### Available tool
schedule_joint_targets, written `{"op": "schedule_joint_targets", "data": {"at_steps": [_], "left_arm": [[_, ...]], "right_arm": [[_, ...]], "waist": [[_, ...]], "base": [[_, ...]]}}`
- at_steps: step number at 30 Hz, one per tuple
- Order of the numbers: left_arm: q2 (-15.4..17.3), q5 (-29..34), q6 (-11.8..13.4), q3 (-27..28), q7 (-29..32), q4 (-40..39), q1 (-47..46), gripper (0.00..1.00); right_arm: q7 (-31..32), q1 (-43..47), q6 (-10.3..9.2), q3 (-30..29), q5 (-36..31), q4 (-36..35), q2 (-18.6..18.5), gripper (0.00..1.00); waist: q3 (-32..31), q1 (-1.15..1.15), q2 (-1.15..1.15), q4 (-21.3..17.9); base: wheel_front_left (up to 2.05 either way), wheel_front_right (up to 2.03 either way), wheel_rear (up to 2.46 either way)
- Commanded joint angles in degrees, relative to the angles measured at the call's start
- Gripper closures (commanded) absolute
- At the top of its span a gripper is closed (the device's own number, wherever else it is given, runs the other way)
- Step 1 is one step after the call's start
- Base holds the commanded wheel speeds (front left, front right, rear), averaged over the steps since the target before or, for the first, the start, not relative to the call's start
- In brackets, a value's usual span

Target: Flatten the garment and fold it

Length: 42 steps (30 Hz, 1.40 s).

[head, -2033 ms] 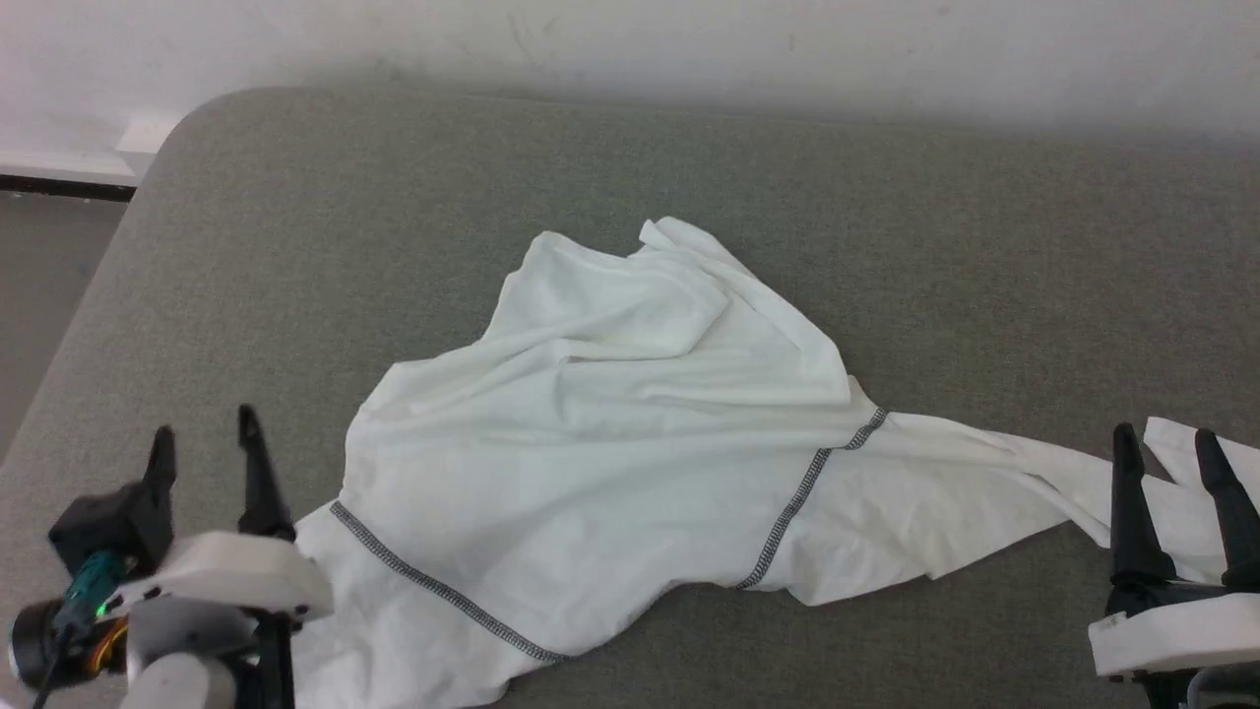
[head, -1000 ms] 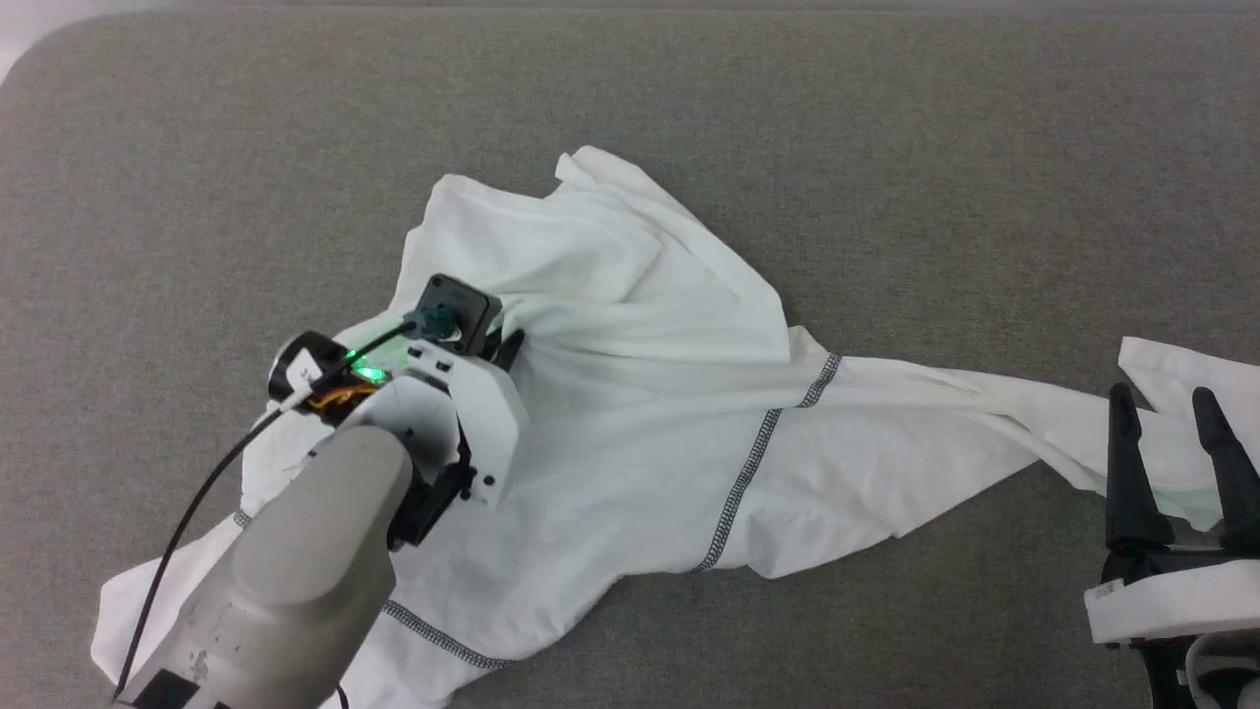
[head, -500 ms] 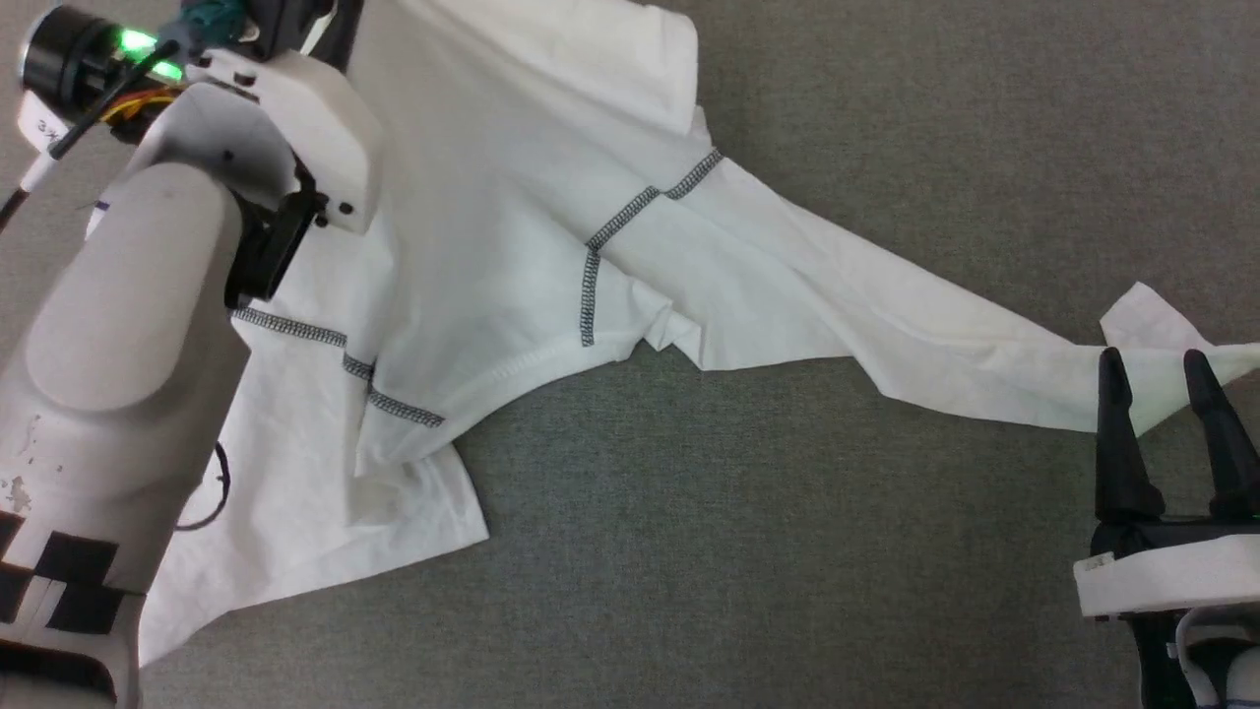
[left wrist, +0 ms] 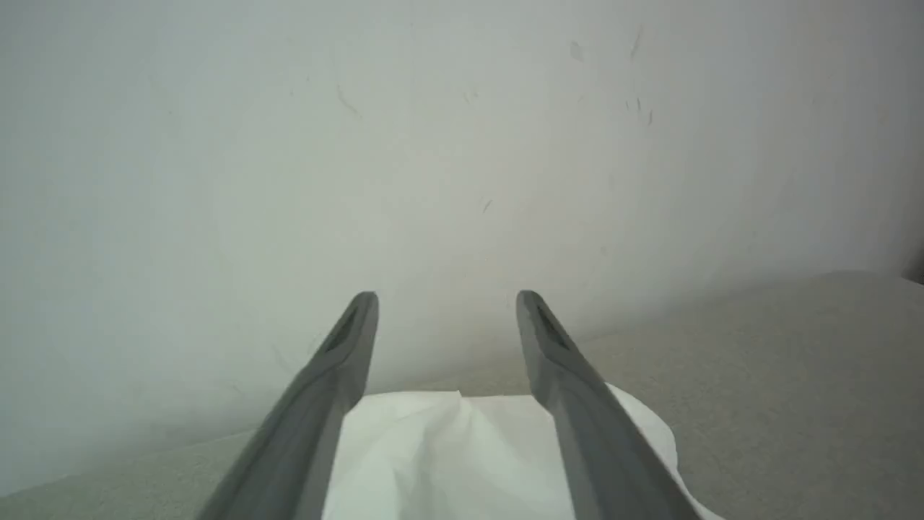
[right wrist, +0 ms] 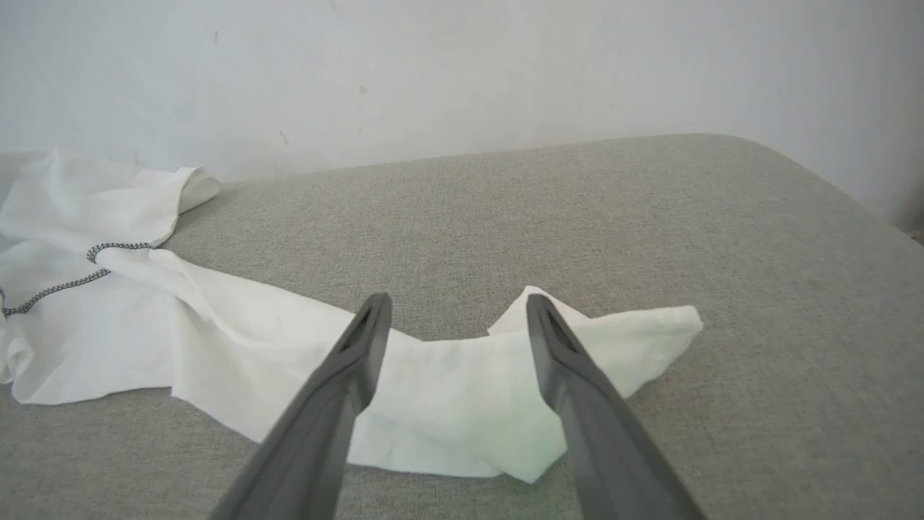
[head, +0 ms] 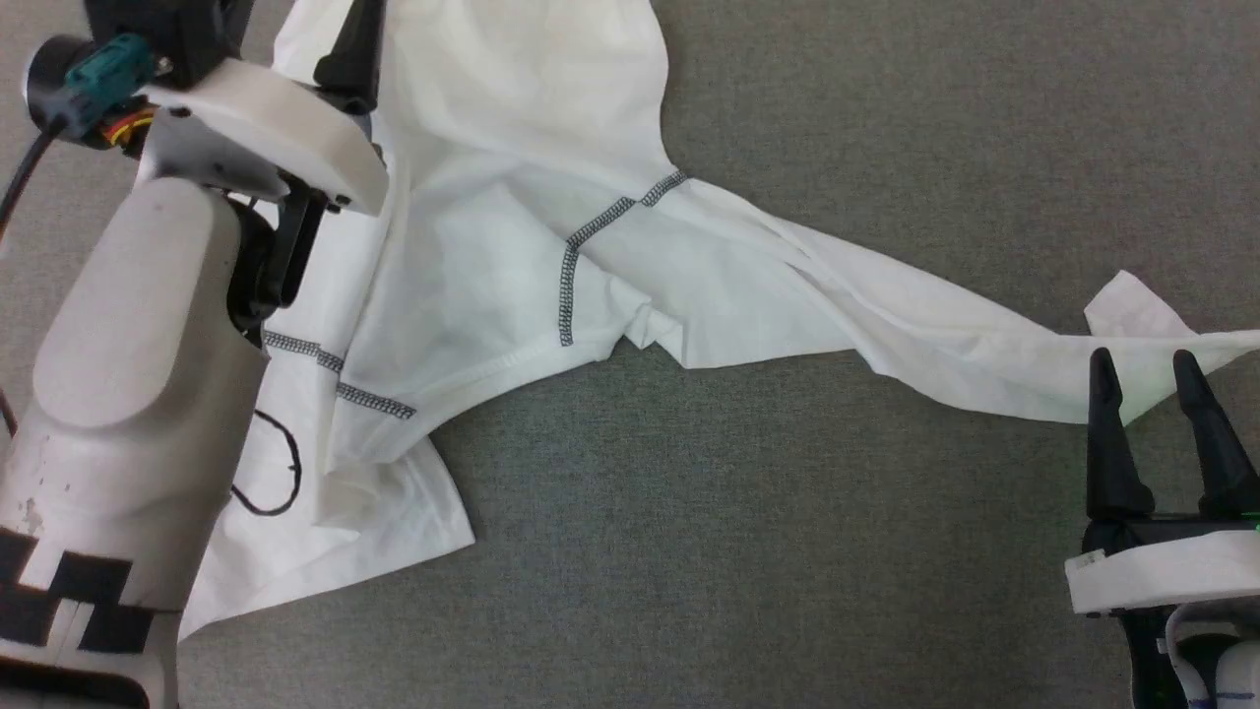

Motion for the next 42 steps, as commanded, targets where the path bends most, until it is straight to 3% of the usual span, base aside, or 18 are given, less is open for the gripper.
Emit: {"op": "schedule_joint_targets", "data": {"at_steps": [1,7,8,10,13,20,27,32,37,42], "left_arm": [[0.26,-0.37,0.92,1.26,-3.47,-3.85,2.73,0.00],[1.75,0.37,7.46,5.97,-8.15,-20.50,18.69,0.00],[1.75,0.37,7.46,5.97,-8.15,-20.50,18.69,0.00],[-0.04,-0.87,10.04,8.88,-8.45,-26.06,26.38,0.00],[-3.31,-0.38,11.37,12.79,-8.52,-33.67,37.51,0.00],[-12.05,4.29,9.40,20.05,-8.54,-40.26,56.16,0.00],[-16.36,8.50,5.35,22.81,-8.55,-40.19,60.22,0.00],[-18.28,9.49,3.33,23.17,-8.55,-39.19,59.51,0.00],[-19.23,9.78,1.89,22.97,-8.55,-37.63,58.34,0.00],[-19.64,9.77,0.99,22.77,-8.55,-36.62,56.98,0.00]], "right_arm": [[-0.44,0.18,-0.05,0.15,-0.04,0.35,0.09,0.00],[-0.78,1.82,-0.05,0.43,0.77,1.53,0.09,0.00],[-0.78,1.82,-0.05,0.43,0.77,1.53,0.09,0.00],[-0.93,2.35,-0.05,0.53,1.11,1.98,0.09,0.00],[-1.24,3.02,-0.05,0.67,1.74,2.65,0.09,0.00],[-1.41,4.58,-0.05,1.14,2.27,3.86,0.09,0.00],[3.19,2.58,-0.05,2.28,-1.44,2.28,0.09,0.00],[14.42,-3.13,-0.05,4.50,-5.72,1.47,0.09,0.00],[30.68,-8.12,-0.05,7.24,-9.58,3.57,0.04,0.00],[41.33,-11.12,-0.05,9.91,-13.12,5.74,-3.72,0.00]], "waist": [[-3.02,0.00,0.00,1.83],[-6.60,0.00,0.00,4.13],[-6.60,0.00,0.00,4.13],[-7.62,0.00,0.00,4.77],[-9.01,0.00,0.00,5.75],[-12.40,0.00,0.00,8.32],[-13.05,0.00,0.00,10.70],[-12.04,0.00,0.00,11.34],[-10.38,0.00,0.00,12.05],[-8.51,0.00,0.00,13.62]], "base": [[0.00,0.00,0.00],[0.00,0.00,0.00],[0.00,0.00,0.00],[0.00,0.00,0.00],[0.00,0.00,0.00],[0.00,0.00,0.00],[0.00,0.00,0.00],[0.00,0.00,0.00],[0.00,0.00,0.00],[0.00,0.00,0.00]]}}
